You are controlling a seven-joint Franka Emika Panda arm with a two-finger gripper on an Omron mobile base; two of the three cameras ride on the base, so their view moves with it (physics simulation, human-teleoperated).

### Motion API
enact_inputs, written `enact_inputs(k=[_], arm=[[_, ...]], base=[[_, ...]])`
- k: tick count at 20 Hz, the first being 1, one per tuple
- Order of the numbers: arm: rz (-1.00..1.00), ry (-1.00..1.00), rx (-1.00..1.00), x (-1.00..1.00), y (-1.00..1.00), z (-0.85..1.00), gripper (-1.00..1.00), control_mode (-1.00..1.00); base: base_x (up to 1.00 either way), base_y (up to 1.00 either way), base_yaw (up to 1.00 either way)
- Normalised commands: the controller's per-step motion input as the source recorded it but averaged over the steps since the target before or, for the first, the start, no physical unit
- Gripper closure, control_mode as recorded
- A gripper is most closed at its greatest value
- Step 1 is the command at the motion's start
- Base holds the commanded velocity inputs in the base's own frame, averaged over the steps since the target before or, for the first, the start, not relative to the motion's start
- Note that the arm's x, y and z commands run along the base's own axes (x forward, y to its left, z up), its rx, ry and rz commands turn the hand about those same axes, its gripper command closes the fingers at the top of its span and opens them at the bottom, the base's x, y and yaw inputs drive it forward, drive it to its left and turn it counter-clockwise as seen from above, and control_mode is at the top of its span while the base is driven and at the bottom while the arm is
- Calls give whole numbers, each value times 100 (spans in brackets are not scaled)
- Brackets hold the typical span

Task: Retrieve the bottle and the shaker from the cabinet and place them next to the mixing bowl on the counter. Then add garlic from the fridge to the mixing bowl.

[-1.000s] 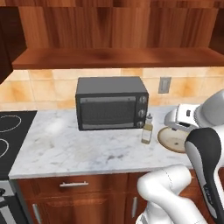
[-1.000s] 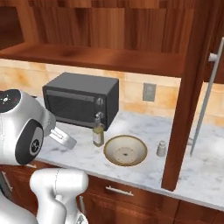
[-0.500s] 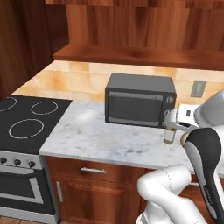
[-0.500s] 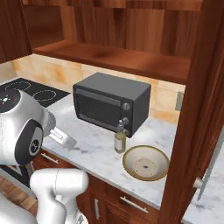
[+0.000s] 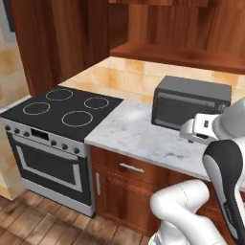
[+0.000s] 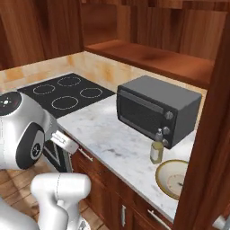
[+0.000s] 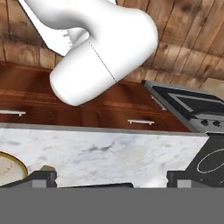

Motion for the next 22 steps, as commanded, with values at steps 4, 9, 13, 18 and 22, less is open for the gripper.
enact_inputs(k=[4, 9, 13, 18, 22], arm=[[0, 0, 0, 0, 0, 0, -100, 100], [0, 0, 0, 0, 0, 0, -100, 100], [0, 0, 0, 0, 0, 0, -100, 100], [0, 0, 0, 0, 0, 0, -100, 100], [0, 0, 0, 0, 0, 0, -100, 100]], base=[[-54, 24, 34], [-36, 32, 32], [-16, 43, 31], [-6, 39, 30], [0, 48, 32]])
